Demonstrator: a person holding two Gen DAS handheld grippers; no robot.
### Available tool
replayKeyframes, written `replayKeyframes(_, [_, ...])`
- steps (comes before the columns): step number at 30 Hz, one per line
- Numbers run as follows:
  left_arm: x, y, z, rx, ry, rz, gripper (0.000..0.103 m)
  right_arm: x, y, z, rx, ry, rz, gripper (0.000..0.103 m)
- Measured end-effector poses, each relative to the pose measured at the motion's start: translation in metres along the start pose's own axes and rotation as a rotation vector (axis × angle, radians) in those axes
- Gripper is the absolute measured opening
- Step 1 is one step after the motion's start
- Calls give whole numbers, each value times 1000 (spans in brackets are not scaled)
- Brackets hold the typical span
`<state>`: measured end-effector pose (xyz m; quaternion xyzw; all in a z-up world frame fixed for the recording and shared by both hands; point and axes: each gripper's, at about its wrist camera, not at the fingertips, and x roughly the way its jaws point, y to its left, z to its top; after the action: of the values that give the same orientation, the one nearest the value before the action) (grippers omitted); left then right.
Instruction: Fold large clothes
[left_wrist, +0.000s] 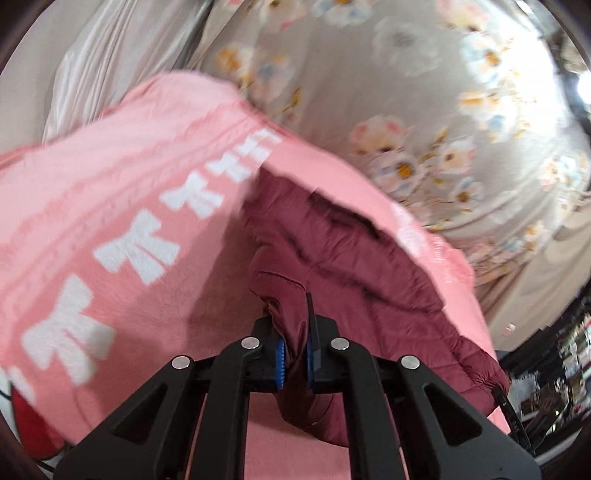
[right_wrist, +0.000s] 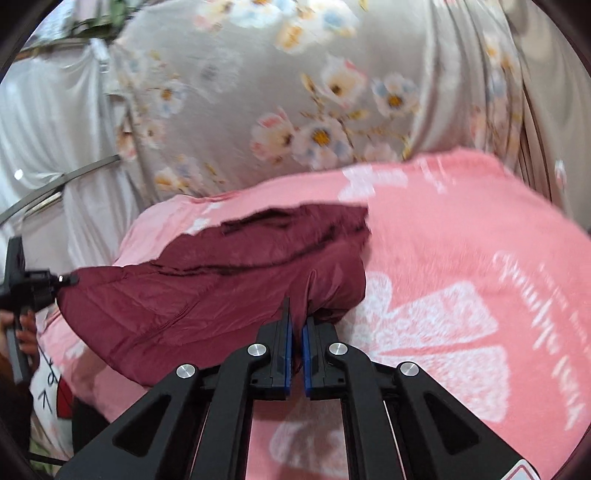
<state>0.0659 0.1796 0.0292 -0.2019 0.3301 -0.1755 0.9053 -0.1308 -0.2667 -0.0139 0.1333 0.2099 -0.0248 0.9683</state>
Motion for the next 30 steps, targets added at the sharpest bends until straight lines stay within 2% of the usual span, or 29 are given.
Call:
replayKeyframes(5, [-84,-13,6,27,-81,-83,6,-92,13,25,-70,-133,37,3])
replayKeyframes(8, [-124,-26,16,32,-151,-133,6,-120,19,45,-60,-217,46,3])
replayKeyframes(11, [-133,-40,27,51,-201,-139,6,-121,16,69,-4,-285,75,3])
replayKeyframes(14, [-109,-50,46,65,-199,-97,7,-87,7,87,37,-269,57,3])
replayKeyframes(19, [-18,-52,76,69,-120,59,7,6,-15,107,153,-160,4,3])
replayKeyframes(24, [70,-46,96,71,-77,203,7,83,-19,118,183,-99,-80,3])
replayKeyframes(30, [123,-44,116,64,-83,270,7,144,-20,128,188,-73,-162,3])
